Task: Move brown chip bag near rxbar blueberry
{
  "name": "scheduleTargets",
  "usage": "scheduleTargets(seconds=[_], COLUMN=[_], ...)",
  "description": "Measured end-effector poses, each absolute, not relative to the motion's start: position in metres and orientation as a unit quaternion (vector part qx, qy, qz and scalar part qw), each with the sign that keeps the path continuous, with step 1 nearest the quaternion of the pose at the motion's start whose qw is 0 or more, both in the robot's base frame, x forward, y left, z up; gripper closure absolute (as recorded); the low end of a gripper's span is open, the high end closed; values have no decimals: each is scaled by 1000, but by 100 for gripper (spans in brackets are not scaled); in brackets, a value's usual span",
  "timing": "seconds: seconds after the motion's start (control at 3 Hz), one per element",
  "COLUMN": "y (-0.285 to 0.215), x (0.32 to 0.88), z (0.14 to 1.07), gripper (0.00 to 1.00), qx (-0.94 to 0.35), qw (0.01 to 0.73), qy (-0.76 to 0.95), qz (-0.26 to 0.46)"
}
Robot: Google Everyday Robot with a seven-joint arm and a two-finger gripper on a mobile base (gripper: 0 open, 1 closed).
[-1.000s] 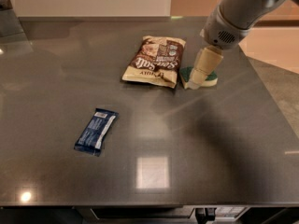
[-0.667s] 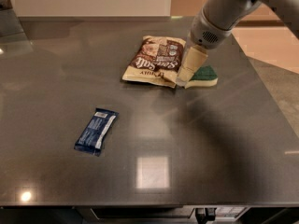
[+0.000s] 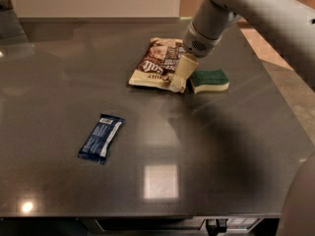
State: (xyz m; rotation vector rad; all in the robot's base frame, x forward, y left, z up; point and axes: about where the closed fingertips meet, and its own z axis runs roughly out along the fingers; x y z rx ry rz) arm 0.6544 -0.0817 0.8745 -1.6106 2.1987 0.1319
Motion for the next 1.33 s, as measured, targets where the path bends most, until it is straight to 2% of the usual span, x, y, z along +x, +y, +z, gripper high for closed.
scheduleTargets(seconds=[1.0,1.33], y=[-68,-69], x=[685,687], z=[832,828], gripper=[0,17], qx=[-557,-557], qw=[168,156], qy=[812,814], qz=[56,52])
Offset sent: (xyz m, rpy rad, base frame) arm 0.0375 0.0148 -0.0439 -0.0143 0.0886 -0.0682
